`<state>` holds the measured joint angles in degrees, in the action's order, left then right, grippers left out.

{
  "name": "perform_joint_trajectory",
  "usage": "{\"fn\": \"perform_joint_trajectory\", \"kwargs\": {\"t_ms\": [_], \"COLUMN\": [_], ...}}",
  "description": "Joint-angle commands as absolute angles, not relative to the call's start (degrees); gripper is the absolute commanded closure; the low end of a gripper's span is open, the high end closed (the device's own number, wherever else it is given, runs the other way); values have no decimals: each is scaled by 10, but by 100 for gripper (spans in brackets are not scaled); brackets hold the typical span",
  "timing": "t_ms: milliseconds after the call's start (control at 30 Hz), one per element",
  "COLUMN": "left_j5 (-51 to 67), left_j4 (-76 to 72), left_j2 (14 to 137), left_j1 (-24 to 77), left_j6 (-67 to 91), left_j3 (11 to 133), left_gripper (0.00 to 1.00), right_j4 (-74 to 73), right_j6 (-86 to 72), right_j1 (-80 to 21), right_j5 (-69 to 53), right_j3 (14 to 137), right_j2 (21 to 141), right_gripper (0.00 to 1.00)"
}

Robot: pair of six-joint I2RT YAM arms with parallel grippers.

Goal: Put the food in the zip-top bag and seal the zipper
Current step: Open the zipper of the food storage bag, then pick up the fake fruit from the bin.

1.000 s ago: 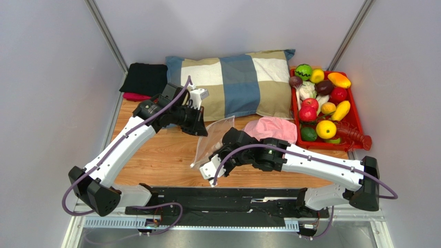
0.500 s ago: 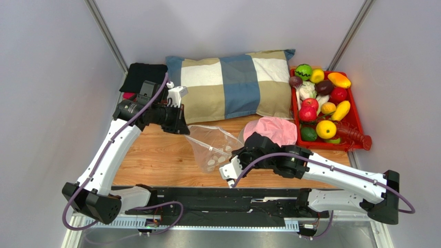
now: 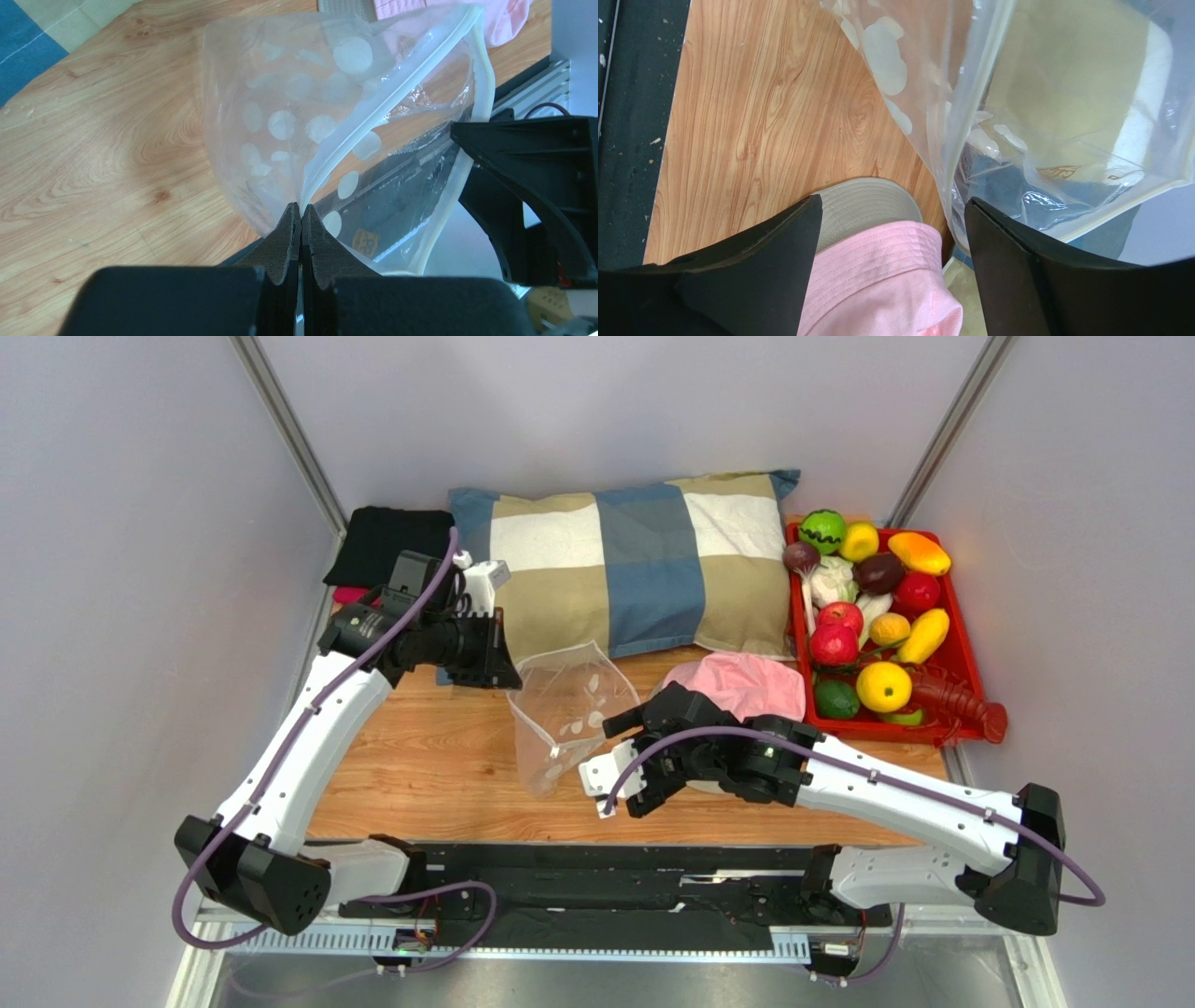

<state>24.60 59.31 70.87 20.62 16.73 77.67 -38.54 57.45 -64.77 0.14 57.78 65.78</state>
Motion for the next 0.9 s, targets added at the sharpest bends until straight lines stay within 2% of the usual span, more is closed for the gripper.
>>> {"fn": "perform_joint_trajectory", "kwargs": {"t_ms": [0,300,400,600,633,667,733,867], "left_j5": [215,175,169,150,149,148,153,157], "left_j4": [542,497,484,479,477,476,469,464], "left_j2": [723,794,820,860,864,867,874,876], "left_j1": [221,294,315,327,326,326,327,326], "left_j6": [238,303,325,366,370,373,382,379], "left_j3": [766,813,830,851,851,852,853,855], "left_gripper": [100,100,100,100,100,100,100,100], "right_j4": [-348,-309,-318,-374,-380,-386,-420,-529], "right_j6": [501,305,218,98,87,68,55,91], "right_j1": [-645,-611,-526,-254,-185,-148,-55,41], "right_j5": [-11,45,33,-82,-94,-145,-190,-252], "right_j3": [629,685,708,754,758,765,796,876], "right_j2": [633,547,540,585,595,610,658,727], "right_gripper": [20,13,12,14,14,15,16,20]}}
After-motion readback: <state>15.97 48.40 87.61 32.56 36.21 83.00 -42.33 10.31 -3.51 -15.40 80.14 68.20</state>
